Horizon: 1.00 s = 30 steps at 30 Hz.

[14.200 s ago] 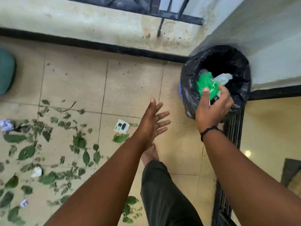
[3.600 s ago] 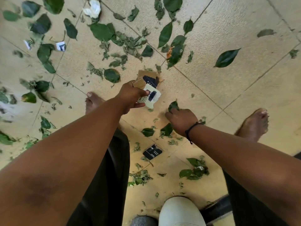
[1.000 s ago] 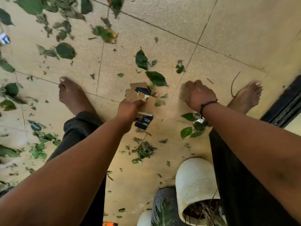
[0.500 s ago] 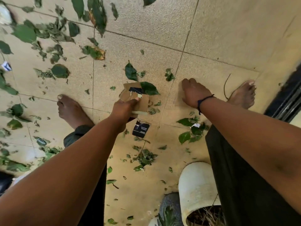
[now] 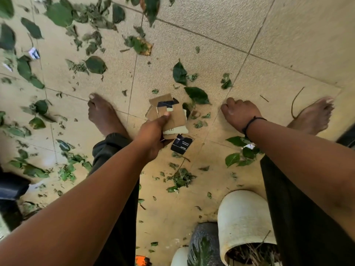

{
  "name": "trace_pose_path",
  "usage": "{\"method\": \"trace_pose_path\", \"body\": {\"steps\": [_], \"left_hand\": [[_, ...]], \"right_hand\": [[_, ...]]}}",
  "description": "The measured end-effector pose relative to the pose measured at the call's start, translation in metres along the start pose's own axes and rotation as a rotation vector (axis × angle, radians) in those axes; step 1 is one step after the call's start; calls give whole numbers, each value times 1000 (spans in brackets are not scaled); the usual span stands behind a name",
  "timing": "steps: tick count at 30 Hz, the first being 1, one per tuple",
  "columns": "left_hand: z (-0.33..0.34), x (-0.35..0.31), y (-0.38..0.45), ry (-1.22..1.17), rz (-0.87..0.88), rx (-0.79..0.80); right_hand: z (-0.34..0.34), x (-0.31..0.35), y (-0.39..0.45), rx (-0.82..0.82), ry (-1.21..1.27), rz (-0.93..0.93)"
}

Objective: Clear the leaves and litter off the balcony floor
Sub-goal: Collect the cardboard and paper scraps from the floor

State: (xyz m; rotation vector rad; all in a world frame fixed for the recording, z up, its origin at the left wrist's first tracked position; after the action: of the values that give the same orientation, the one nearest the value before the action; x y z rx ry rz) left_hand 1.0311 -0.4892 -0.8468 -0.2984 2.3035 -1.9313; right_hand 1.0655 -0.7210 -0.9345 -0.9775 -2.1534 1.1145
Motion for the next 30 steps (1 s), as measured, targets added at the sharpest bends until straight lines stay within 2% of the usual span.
{"method": "trace_pose_path", "body": {"steps": [2,4,6,9,11,15,22,25,28,30], "left_hand": [[-1,2,-6,-11,-4,17],[-2,-1,-15,-25,8,19],[-4,-4,-22,-35,29,-4],[-11,0,-35,-50,39,-69],[-14,6,-45,-78,24,-90],[-4,19,-69,-135,-15,-9],[-24,46,-86,-292,-131,-17],[-41,40,-80,-199,-163,-17],[-57,27,-71,11,-104,-35],[-63,19,-69,38,-61,-81]], "right_hand": [[1,-8,1,92,75,14],[1,-16,-1,225,295,66],[-11,-16,-6,314,718,105],[-55,6,-27,392,1633,111],[-87,22,-38,397,1963,28],[-110,63,-48,398,2077,-41],[-94,113,-55,253,1984,113],[-82,132,-59,239,1910,193],[-79,147,-58,207,1937,249],[-78,154,-55,188,1921,257]]}}
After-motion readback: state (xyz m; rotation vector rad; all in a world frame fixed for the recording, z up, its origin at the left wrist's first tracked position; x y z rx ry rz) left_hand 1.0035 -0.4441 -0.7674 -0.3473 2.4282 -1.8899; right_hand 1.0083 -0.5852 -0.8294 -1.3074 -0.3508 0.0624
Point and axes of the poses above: each hand's wrist, its own y-axis towards the middle knuckle, its own z-axis out of the palm, x = y × z, the point moved 10 cm from there along y, towards the middle knuckle
